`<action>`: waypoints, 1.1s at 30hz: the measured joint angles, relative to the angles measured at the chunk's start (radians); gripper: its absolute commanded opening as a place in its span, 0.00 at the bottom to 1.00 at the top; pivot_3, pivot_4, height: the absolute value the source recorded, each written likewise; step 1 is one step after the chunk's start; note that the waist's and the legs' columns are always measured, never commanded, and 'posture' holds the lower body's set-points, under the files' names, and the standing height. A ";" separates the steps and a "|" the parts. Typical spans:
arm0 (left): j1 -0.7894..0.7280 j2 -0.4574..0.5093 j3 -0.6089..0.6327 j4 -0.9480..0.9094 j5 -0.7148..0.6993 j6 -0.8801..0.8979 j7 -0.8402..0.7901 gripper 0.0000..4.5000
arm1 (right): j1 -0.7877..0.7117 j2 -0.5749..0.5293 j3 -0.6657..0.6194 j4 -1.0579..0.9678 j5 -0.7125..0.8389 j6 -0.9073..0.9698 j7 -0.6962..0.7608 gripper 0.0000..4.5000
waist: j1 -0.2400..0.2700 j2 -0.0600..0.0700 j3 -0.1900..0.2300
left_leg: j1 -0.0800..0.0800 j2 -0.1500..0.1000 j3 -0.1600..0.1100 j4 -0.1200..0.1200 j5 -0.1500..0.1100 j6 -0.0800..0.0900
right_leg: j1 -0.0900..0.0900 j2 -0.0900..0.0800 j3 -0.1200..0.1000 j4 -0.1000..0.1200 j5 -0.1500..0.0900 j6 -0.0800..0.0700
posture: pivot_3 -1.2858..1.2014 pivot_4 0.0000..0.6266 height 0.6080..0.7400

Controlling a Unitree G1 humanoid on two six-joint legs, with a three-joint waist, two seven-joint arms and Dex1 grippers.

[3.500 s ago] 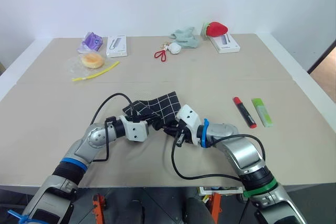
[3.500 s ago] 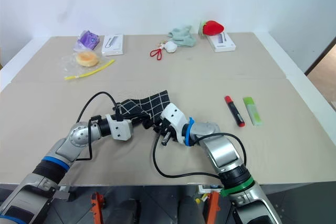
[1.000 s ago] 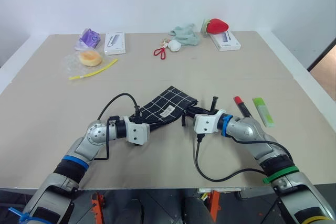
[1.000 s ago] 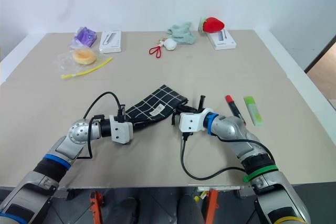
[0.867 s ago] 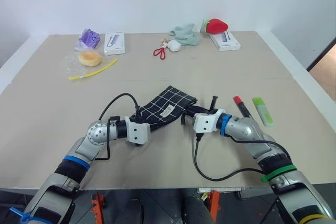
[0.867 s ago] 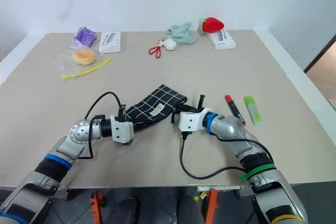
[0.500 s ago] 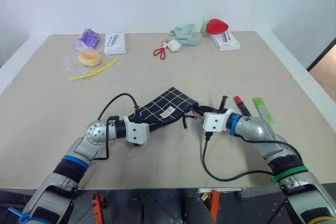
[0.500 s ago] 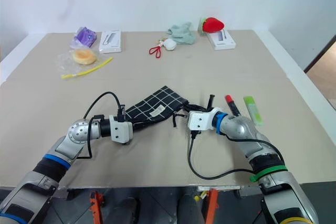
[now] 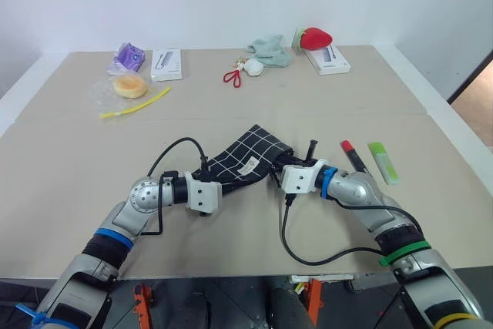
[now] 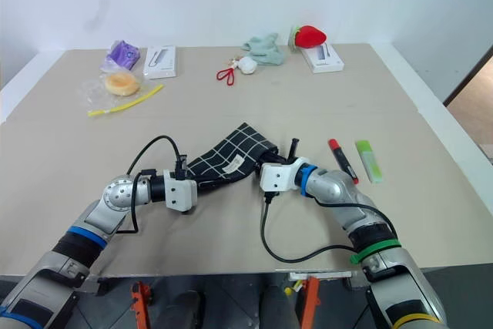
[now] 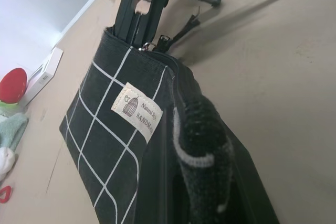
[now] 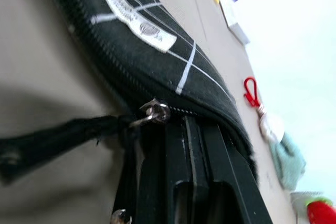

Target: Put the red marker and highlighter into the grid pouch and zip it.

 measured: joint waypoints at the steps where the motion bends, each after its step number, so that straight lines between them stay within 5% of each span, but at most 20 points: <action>1: 0.000 0.000 0.000 0.000 -0.002 0.000 -0.001 0.00 | -0.007 0.000 0.007 0.009 -0.032 -0.014 -0.029 0.01 | -0.002 0.000 0.000 | 0.000 0.000 0.000 0.000 0.000 0.000 | 0.000 0.000 0.000 0.000 0.000 0.000 | 0.52 0.24 1.00; 9: -0.001 -0.008 0.000 -0.023 -0.038 0.021 -0.026 0.00 | -0.107 -0.051 0.109 0.065 -0.353 -0.132 -0.350 0.01 | -0.008 0.000 0.000 | 0.000 0.000 0.001 0.000 0.001 -0.001 | 0.000 0.000 0.001 0.001 0.000 0.000 | 0.52 0.24 1.00; 19: -0.012 -0.018 0.001 -0.030 -0.043 0.038 -0.016 0.00 | -0.118 -0.050 0.126 0.089 -0.322 -0.158 -0.341 0.99 | -0.010 -0.001 0.000 | 0.001 0.000 0.001 0.000 0.001 -0.001 | 0.000 0.000 0.002 0.000 0.002 -0.002 | 0.52 0.24 1.00; 24: -0.020 -0.023 0.001 -0.033 -0.047 0.044 -0.012 0.00 | -0.121 -0.048 0.126 0.089 -0.293 -0.160 -0.315 0.99 | -0.010 -0.001 -0.001 | 0.003 0.000 0.002 0.000 0.002 0.000 | 0.002 0.001 0.003 0.001 0.002 -0.001 | 0.52 0.24 1.00; 33: -0.015 -0.007 0.001 -0.032 -0.046 0.044 -0.021 0.00 | -0.098 -0.049 0.109 0.103 -0.196 -0.136 -0.224 0.01 | -0.010 -0.001 0.000 | 0.003 0.000 0.003 0.000 0.002 0.000 | 0.001 0.001 0.004 0.001 0.003 -0.001 | 0.52 0.24 1.00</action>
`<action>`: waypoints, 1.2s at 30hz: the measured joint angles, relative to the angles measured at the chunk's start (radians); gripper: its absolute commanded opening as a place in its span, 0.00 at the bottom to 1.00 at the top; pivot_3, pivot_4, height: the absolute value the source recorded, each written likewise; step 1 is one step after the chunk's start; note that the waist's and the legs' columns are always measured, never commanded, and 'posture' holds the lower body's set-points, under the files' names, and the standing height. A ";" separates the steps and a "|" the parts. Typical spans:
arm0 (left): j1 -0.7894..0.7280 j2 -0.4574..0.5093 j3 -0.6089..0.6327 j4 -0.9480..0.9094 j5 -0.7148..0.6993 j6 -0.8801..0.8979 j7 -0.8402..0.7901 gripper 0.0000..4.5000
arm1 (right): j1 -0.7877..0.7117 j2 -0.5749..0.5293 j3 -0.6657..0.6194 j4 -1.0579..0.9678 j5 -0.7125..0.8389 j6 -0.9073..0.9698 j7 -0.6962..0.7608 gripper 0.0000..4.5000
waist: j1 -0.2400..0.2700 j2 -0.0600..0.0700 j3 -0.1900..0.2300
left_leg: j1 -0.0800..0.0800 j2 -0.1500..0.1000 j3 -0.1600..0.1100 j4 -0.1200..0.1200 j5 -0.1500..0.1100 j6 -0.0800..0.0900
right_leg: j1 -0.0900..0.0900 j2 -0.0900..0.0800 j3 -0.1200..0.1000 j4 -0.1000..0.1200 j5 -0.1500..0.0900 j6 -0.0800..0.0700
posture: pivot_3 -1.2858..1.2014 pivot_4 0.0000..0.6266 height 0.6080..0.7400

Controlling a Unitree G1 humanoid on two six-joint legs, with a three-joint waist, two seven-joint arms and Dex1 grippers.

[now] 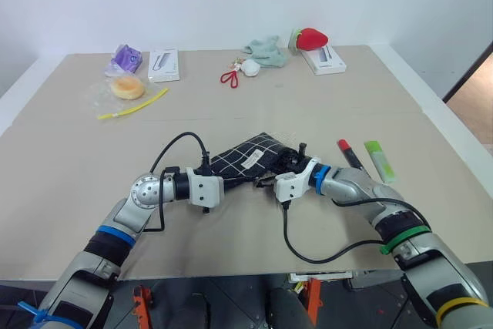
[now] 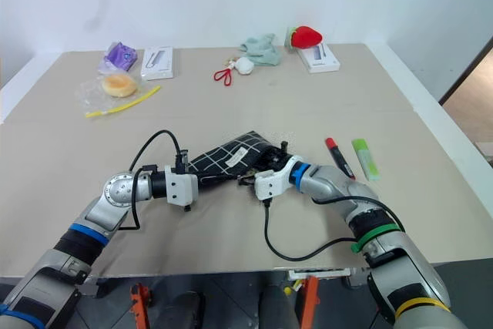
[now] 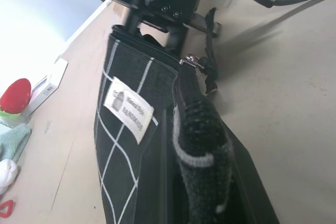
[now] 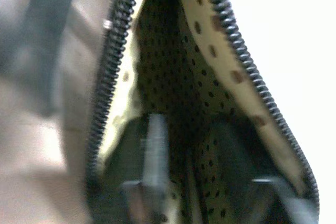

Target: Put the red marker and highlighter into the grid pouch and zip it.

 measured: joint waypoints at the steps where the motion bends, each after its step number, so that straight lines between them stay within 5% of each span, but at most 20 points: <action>1: 0.000 0.000 0.000 0.001 0.001 0.000 0.000 0.00 | 0.002 -0.004 -0.008 -0.012 0.019 0.002 0.019 0.01 | 0.000 0.000 0.000 | 0.000 0.000 0.000 0.000 0.000 0.000 | 0.000 0.000 0.000 0.000 0.000 0.000 | 0.52 0.24 1.00; 5: -0.001 0.002 0.000 0.009 0.011 0.000 0.004 0.00 | 0.063 -0.019 -0.027 -0.075 0.136 0.027 0.129 0.01 | 0.000 0.000 0.000 | 0.000 0.000 0.000 0.000 0.000 0.000 | 0.000 0.000 0.000 0.000 0.000 0.000 | 0.52 0.24 1.00; 9: -0.004 0.009 0.006 0.049 0.016 -0.002 0.022 0.00 | 0.238 -0.130 -0.097 -0.342 0.432 0.182 0.368 0.01 | 0.005 0.000 0.000 | -0.002 0.000 -0.001 0.001 -0.001 0.001 | 0.000 0.000 0.000 0.000 0.000 0.000 | 0.52 0.24 1.00; 12: -0.010 0.009 0.011 0.076 0.016 -0.002 0.025 0.00 | 0.383 -0.207 -0.225 -0.569 0.700 0.409 0.488 0.01 | 0.005 0.000 0.000 | -0.002 0.000 0.000 0.002 -0.001 0.002 | 0.000 0.000 0.001 -0.001 0.000 0.001 | 0.52 0.24 1.00; 16: -0.018 0.002 0.016 0.083 0.000 -0.001 0.022 0.00 | 0.510 -0.201 -0.464 -0.750 1.047 0.776 0.451 0.01 | 0.003 0.000 0.001 | -0.002 0.001 0.000 0.003 0.000 0.003 | 0.000 0.001 0.001 0.000 0.002 0.000 | 0.52 0.24 1.00; 20: -0.026 -0.002 0.017 0.083 -0.035 0.002 -0.002 0.00 | 0.514 -0.192 -0.643 -0.756 1.150 1.028 0.326 0.43 | 0.006 -0.001 0.001 | -0.002 0.001 0.001 0.004 0.002 0.008 | 0.001 0.001 0.001 0.000 0.005 0.000 | 0.52 0.24 1.00; 25: -0.046 -0.004 0.017 0.083 -0.071 0.015 -0.037 0.00 | 0.524 -0.191 -0.709 -0.759 1.177 1.276 0.232 0.99 | 0.006 -0.001 0.001 | -0.002 0.001 0.001 0.004 0.004 0.010 | 0.000 0.002 0.001 0.000 0.006 0.000 | 0.52 0.24 1.00; 36: -0.112 -0.037 0.045 0.110 -0.140 0.041 -0.109 0.00 | 0.447 -0.150 -0.660 -0.759 1.179 1.529 0.181 0.99 | 0.004 -0.001 0.001 | -0.004 0.001 0.001 0.004 0.004 0.010 | -0.001 0.002 0.001 -0.001 0.006 0.001 | 0.52 0.24 1.00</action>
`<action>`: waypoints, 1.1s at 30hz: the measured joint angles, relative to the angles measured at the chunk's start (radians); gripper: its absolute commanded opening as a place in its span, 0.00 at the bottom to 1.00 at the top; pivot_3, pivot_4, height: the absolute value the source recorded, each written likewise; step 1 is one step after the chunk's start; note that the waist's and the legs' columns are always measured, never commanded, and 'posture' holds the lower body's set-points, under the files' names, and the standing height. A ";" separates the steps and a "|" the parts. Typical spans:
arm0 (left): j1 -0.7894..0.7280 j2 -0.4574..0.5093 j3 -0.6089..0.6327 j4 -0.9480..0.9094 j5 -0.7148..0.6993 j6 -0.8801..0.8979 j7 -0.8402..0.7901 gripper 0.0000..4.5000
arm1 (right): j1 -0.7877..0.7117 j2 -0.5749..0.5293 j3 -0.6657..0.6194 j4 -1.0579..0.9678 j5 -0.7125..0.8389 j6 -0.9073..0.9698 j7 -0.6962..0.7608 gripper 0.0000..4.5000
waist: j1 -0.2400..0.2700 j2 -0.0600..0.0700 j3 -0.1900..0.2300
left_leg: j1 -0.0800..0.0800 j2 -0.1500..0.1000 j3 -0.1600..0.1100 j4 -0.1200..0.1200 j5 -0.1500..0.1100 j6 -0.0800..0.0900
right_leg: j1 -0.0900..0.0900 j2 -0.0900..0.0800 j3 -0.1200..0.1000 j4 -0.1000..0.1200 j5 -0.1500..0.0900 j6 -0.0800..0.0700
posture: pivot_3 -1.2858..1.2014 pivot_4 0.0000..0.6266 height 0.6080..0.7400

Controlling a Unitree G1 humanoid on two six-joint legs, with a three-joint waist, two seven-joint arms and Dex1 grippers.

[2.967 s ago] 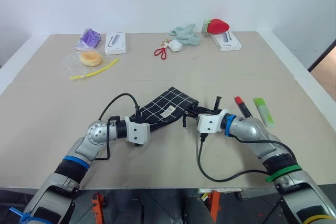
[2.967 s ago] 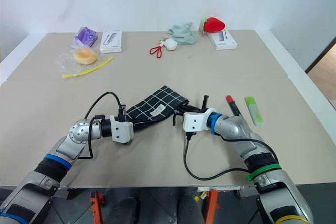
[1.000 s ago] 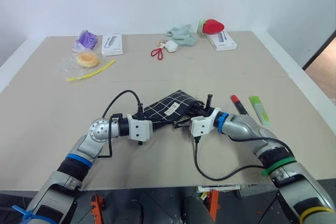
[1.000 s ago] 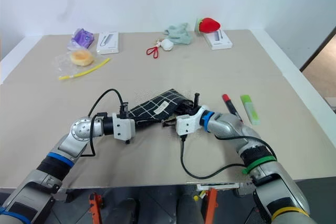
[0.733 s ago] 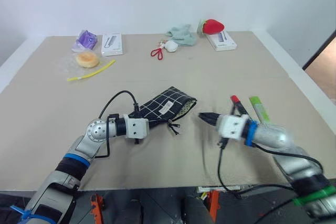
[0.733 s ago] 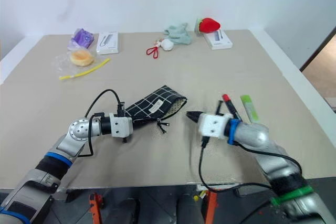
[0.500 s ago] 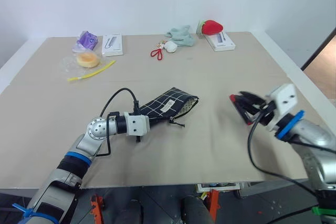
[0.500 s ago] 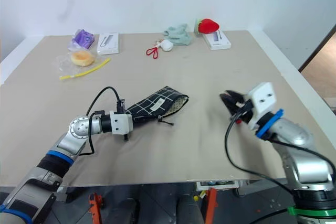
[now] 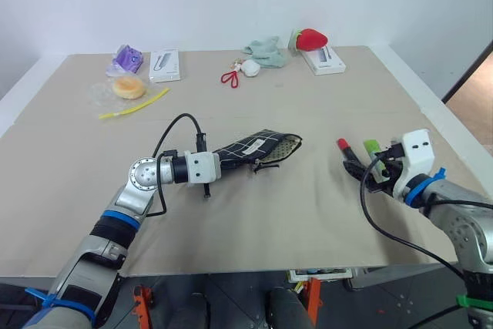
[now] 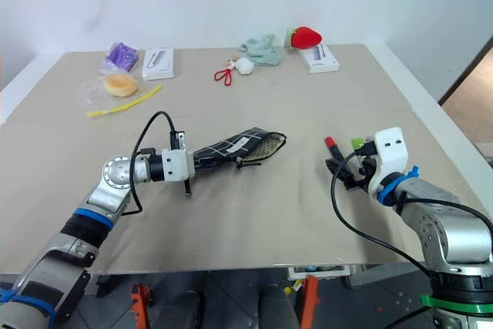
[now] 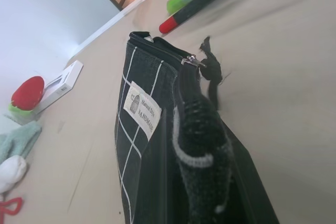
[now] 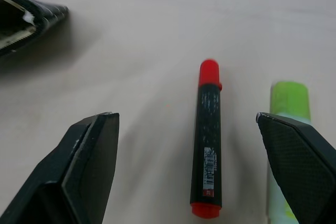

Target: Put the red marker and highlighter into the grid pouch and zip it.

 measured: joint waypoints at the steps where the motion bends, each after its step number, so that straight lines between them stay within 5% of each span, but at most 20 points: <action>1: 0.000 -0.001 0.000 -0.001 -0.002 0.000 -0.002 0.00 | -0.004 0.004 0.005 0.011 -0.005 0.009 -0.004 0.99 | 0.000 0.000 0.000 | 0.000 0.000 0.000 0.000 0.000 0.000 | 0.000 0.000 0.000 0.000 0.000 0.000 | 0.52 0.24 1.00; 4: 0.000 -0.002 0.000 -0.003 -0.012 0.000 -0.022 0.00 | -0.019 0.022 0.030 0.079 -0.038 0.036 -0.016 0.99 | 0.001 0.000 0.000 | 0.000 0.000 0.000 0.000 0.000 0.000 | 0.000 0.000 0.000 0.000 0.000 0.000 | 0.52 0.24 1.00; 7: 0.000 -0.006 0.001 -0.003 -0.019 0.000 -0.024 0.00 | -0.034 0.040 0.046 0.113 -0.056 0.040 -0.014 0.81 | -0.001 0.000 0.000 | 0.000 0.000 0.000 0.000 0.000 0.000 | 0.000 0.000 0.000 0.000 0.000 0.000 | 0.52 0.24 1.00; 13: -0.008 -0.023 0.006 0.003 -0.020 -0.005 -0.024 0.00 | -0.063 0.043 0.048 0.151 -0.096 0.020 0.015 0.13 | 0.000 0.000 0.000 | 0.000 0.000 0.000 0.000 0.000 0.000 | 0.000 0.000 0.000 0.000 0.000 0.000 | 0.52 0.24 1.00; 21: -0.015 -0.036 0.012 0.007 -0.040 0.010 -0.040 0.00 | -0.044 -0.028 -0.002 0.058 -0.088 -0.329 0.304 0.12 | -0.003 0.002 0.001 | 0.000 0.000 0.000 -0.001 0.000 0.000 | -0.001 0.000 0.000 0.000 0.000 0.001 | 0.52 0.24 1.00; 24: -0.015 -0.036 0.012 0.007 -0.047 0.017 -0.045 0.00 | -0.051 -0.150 0.003 -0.094 -0.043 -0.399 0.487 0.12 | -0.003 0.002 0.002 | 0.000 0.000 -0.001 -0.001 0.000 0.000 | 0.000 0.000 0.000 -0.001 0.000 0.002 | 0.52 0.24 1.00; 33: -0.015 -0.043 0.025 0.008 -0.052 0.036 -0.049 0.00 | -0.061 -0.269 0.195 -0.011 -0.322 -0.661 0.624 0.12 | -0.001 -0.002 0.003 | 0.000 0.000 0.000 0.000 0.000 0.000 | 0.000 0.000 0.000 -0.001 0.000 0.002 | 0.52 0.24 1.00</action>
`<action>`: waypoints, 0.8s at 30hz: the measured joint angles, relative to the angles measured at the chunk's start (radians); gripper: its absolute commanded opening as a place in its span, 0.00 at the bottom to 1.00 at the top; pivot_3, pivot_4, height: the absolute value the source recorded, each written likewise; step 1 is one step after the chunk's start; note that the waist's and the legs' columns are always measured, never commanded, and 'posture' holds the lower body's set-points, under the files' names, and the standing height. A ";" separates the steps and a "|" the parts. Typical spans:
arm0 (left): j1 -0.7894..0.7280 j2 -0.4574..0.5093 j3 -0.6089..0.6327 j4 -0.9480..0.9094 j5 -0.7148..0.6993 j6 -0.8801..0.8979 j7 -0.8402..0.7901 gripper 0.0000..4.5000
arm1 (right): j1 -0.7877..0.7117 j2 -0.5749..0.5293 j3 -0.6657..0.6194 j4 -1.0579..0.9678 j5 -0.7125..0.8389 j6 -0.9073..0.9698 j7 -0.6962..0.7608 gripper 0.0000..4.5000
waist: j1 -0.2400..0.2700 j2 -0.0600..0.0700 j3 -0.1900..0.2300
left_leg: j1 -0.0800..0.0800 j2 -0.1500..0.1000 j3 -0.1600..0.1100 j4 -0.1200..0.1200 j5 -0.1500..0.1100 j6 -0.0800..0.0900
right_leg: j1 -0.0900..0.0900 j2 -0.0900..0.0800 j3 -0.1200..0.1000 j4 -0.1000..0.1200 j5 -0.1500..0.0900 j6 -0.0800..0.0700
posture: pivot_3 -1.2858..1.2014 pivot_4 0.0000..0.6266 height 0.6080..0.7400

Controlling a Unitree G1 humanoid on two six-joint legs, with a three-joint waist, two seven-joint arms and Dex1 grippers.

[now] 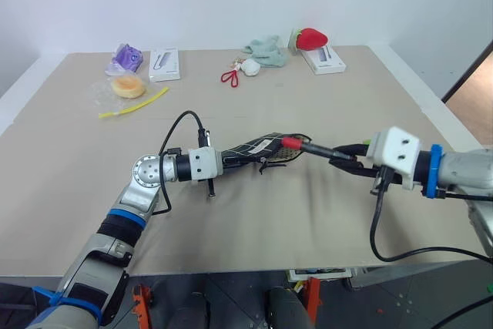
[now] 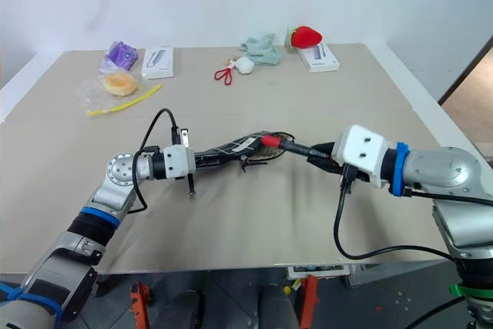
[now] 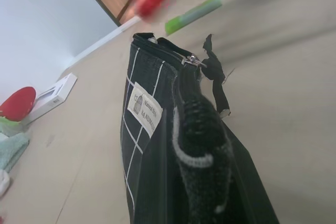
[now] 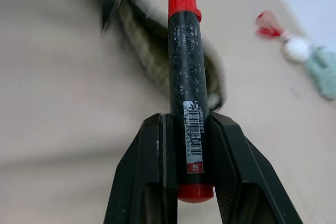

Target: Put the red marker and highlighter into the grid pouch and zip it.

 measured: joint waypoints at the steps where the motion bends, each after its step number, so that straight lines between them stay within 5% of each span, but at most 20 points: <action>1: 0.000 -0.001 0.002 0.000 0.000 0.001 -0.001 0.00 | -0.004 0.000 0.020 0.024 -0.025 -0.026 0.004 0.12 | 0.000 0.000 0.000 | 0.000 0.000 0.000 0.000 0.000 0.000 | 0.000 0.000 0.000 0.000 0.000 0.000 | 0.52 0.24 1.00; 12: 0.000 -0.031 0.003 -0.021 -0.016 0.010 -0.041 0.00 | -0.282 0.148 0.188 0.279 -0.246 -0.306 -0.030 0.12 | -0.001 -0.001 0.001 | 0.000 0.000 0.001 0.000 0.000 -0.001 | 0.000 0.000 0.001 0.000 0.000 0.000 | 0.52 0.24 1.00; 24: -0.007 -0.080 -0.015 -0.037 -0.014 0.030 -0.054 0.00 | -0.390 0.162 0.347 0.366 -0.470 -0.660 -0.024 0.12 | 0.000 -0.001 0.001 | 0.000 0.000 0.001 -0.001 0.000 -0.001 | -0.001 0.000 0.001 -0.001 0.000 0.000 | 0.52 0.24 1.00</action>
